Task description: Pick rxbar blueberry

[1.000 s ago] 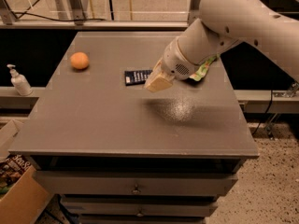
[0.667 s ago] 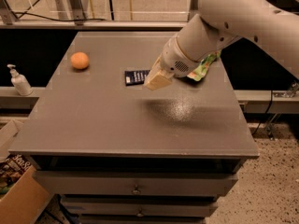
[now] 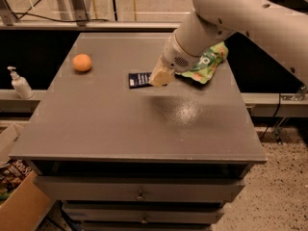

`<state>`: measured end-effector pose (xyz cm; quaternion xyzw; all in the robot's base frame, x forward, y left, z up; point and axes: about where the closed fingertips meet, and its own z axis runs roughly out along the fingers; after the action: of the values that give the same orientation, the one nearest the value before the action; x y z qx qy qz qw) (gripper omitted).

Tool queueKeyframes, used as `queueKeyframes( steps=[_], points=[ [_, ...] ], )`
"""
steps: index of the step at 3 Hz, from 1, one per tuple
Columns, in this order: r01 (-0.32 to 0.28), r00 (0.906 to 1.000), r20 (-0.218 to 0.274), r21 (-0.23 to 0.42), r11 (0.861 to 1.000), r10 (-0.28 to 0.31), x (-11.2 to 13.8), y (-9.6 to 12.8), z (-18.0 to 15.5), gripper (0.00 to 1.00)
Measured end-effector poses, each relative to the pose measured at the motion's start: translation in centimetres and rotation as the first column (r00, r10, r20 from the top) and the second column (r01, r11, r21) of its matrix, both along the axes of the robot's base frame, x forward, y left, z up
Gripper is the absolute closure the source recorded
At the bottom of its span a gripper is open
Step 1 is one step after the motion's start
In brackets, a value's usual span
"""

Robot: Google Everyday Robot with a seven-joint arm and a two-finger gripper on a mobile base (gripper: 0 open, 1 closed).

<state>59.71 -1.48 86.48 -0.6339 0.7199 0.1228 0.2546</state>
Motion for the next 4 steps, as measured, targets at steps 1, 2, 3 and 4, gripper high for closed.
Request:
queueKeyframes(
  steps=[1, 2, 3, 4],
  points=[
    [0.027, 0.9996, -0.002, -0.029, 0.999, -0.028, 2.6, -0.3, -0.3, 0.36],
    [0.045, 0.9989, -0.011, -0.050, 0.998, -0.046, 4.7, -0.6, -0.4, 0.13],
    [0.047, 0.9984, -0.027, -0.074, 0.996, -0.049, 6.0, -0.7, -0.8, 0.00],
    [0.047, 0.9978, -0.043, -0.096, 0.994, -0.051, 7.0, -0.5, -1.2, 0.00]
  ],
)
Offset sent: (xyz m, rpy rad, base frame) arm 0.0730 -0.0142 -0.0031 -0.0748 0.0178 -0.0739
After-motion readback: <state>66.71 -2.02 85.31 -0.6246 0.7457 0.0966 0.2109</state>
